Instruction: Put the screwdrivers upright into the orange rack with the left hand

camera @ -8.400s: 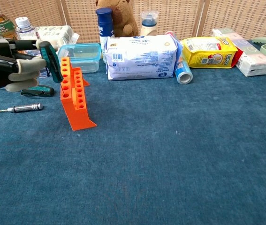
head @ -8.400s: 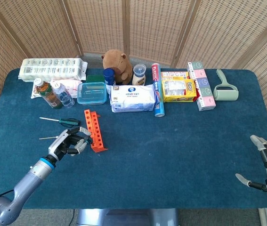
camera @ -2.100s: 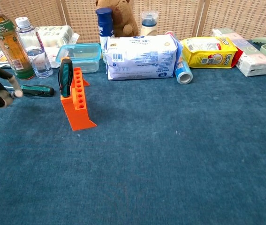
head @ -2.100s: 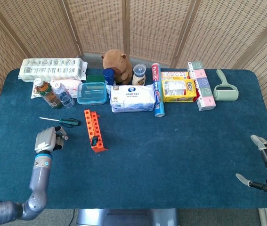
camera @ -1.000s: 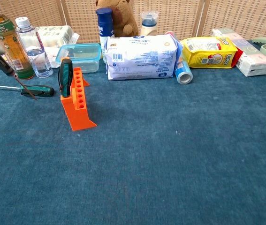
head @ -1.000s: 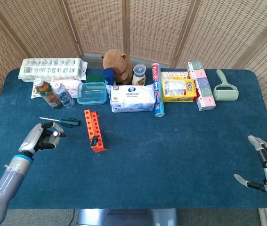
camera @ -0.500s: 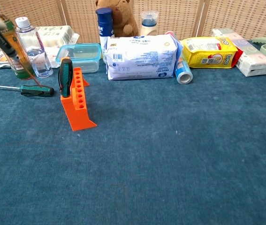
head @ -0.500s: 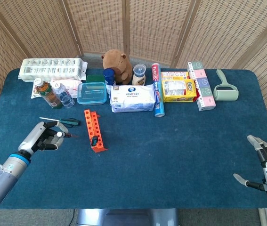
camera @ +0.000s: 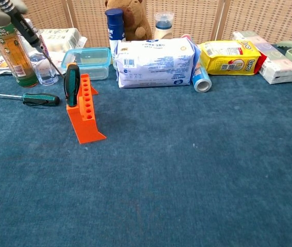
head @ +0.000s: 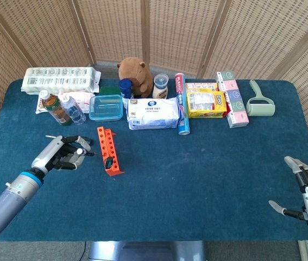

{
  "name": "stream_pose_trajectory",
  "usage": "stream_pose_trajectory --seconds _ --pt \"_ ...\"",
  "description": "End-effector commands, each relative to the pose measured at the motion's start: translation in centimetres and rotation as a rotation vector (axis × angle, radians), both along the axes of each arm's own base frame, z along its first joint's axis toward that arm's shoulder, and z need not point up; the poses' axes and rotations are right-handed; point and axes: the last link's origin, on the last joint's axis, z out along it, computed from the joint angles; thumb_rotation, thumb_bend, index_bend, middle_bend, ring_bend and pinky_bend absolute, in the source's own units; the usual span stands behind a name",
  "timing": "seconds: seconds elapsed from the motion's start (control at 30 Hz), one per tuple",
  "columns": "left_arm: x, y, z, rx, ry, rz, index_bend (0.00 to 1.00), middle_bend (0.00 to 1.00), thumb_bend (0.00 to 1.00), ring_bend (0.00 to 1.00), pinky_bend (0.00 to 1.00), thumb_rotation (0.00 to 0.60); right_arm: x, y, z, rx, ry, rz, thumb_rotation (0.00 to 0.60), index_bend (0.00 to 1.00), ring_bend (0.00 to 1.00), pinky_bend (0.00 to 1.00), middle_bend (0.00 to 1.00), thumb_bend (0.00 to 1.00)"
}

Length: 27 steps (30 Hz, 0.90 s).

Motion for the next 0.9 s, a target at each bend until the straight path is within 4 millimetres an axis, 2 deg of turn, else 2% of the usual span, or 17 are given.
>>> stream_pose_trajectory --seconds 0.03,0.9 --pt "0.2 0.1 0.0 0.005 0.01 0.0 0.57 0.89 0.6 0.93 0.89 0.6 0.0 0.0 0.0 -0.001 -0.001 0.0 0.6 0.01 0.09 0.09 0.1 0.16" --pt "0.1 1.8 -2.2 0.007 0.012 0.042 0.57 0.89 0.59 0.93 0.89 0.6 -0.2 -0.2 0.2 -0.01 -0.007 -0.01 0.6 0.01 0.09 0.09 0.1 0.16"
